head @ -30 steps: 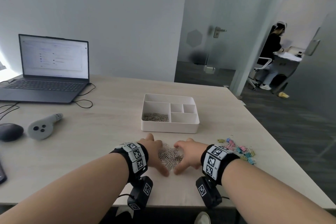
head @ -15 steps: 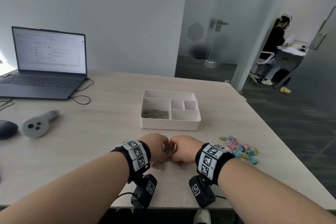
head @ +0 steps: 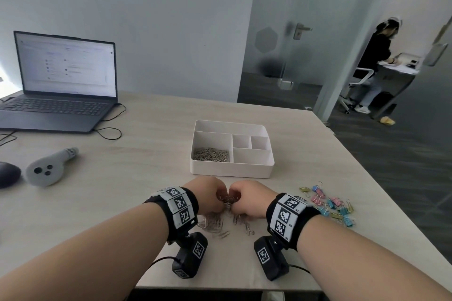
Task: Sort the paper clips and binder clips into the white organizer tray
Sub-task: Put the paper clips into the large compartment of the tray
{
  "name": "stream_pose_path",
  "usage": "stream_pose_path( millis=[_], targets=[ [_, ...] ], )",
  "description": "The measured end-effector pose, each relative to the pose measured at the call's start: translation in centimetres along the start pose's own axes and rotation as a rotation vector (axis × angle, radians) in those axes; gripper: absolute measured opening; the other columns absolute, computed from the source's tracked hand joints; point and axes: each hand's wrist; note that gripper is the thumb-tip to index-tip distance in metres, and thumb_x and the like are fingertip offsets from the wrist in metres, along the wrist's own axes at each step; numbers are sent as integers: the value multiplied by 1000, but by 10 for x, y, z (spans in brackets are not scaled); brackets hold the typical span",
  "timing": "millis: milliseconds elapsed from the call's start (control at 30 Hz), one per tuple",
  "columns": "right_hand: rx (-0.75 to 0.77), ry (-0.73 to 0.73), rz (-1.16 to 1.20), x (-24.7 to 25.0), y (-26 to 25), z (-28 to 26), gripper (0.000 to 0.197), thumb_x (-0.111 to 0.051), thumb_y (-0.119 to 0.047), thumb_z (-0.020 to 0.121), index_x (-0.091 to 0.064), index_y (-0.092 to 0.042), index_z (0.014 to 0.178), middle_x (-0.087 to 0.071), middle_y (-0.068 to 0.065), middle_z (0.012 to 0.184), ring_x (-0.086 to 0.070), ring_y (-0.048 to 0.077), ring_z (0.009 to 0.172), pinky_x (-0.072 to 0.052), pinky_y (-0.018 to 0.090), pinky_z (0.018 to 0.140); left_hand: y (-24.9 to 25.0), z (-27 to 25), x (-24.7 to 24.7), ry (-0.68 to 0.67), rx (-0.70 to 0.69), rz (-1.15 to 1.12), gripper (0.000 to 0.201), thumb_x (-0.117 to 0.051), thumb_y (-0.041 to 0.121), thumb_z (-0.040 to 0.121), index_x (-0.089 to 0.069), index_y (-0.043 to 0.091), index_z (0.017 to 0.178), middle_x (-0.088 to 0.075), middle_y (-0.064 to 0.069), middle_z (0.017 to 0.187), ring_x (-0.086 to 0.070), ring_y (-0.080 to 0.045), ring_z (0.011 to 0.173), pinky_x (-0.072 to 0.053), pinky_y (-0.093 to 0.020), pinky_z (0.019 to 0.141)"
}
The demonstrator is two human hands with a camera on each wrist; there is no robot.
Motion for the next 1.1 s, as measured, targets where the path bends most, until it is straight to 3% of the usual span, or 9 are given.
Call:
stream_pose_path(
  millis=[100, 267, 467, 633, 733, 800, 867, 1000, 1100],
  targets=[
    [-4, 3, 59, 2, 3, 4, 17, -64, -7, 82, -65, -13, 98, -66, 5, 88, -64, 15, 55, -51, 23, 47, -5, 2, 3, -1, -2, -60, 18, -66, 23, 76, -74, 28, 92, -70, 8, 82, -69, -15, 69, -56, -24, 62],
    [-28, -1, 195, 8, 11, 11, 12, -62, -3, 84, -62, -14, 89, -63, 5, 80, -66, 23, 62, -59, 36, 64, -19, 6, 11, 2, 13, -225, 9, -67, 19, 81, -72, 24, 86, -71, 4, 79, -74, -19, 66, -64, -37, 65],
    [-45, 20, 349, 16, 22, 15, 14, -62, 2, 84, -62, -12, 87, -60, 8, 75, -61, 14, 52, -54, 25, 49, -26, 15, 41, 82, -15, -329, 4, -71, 20, 85, -73, 20, 88, -71, 1, 76, -69, -14, 63, -63, -31, 61],
    [-46, 28, 454, 22, 21, 20, 13, -63, 4, 86, -61, -9, 89, -59, 8, 72, -58, 14, 52, -53, 24, 48, -34, 37, 68, 212, 22, -342, 4, -72, 24, 84, -70, 23, 87, -71, 2, 76, -73, -21, 66, -64, -40, 65],
    [-32, 32, 501, 26, 17, 24, 14, -64, 4, 85, -61, -9, 87, -58, 7, 71, -57, 13, 54, -52, 25, 48, -36, 50, 76, 295, 28, -255, 1, -69, 23, 84, -69, 23, 85, -68, 5, 76, -69, -19, 62, -61, -34, 58],
    [-24, 43, 526, 29, 13, 28, 14, -64, 4, 85, -61, -9, 86, -58, 8, 70, -57, 13, 54, -52, 25, 47, -38, 58, 78, 349, 33, -162, 7, -68, 24, 83, -65, 26, 76, -62, 8, 70, -61, -15, 60, -48, -24, 52],
    [-18, 48, 549, 34, 8, 33, 14, -65, 5, 85, -61, -9, 86, -58, 8, 69, -57, 12, 52, -51, 25, 47, -40, 65, 79, 375, 59, -128, 3, -69, 25, 82, -68, 25, 80, -63, 8, 73, -57, -12, 62, -41, -22, 55],
    [2, 45, 584, 47, -5, 45, 18, -64, 7, 85, -60, -11, 84, -57, 5, 67, -55, 11, 50, -51, 24, 46, -47, 72, 77, 424, 84, -188, 18, -73, 26, 82, -71, 24, 100, -68, 10, 89, -62, -12, 81, -45, -22, 70],
    [19, 62, 577, 58, -18, 56, 19, -64, 6, 86, -59, -11, 82, -57, 5, 67, -55, 12, 51, -51, 24, 47, -53, 71, 75, 465, 89, -218, 19, -71, 28, 84, -73, 26, 102, -70, 11, 95, -64, -10, 88, -48, -23, 77]
  ],
)
Point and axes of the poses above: each hand's wrist, its own z-axis towards the middle knuckle, its own x-axis out of the back of the hand, y = z × x
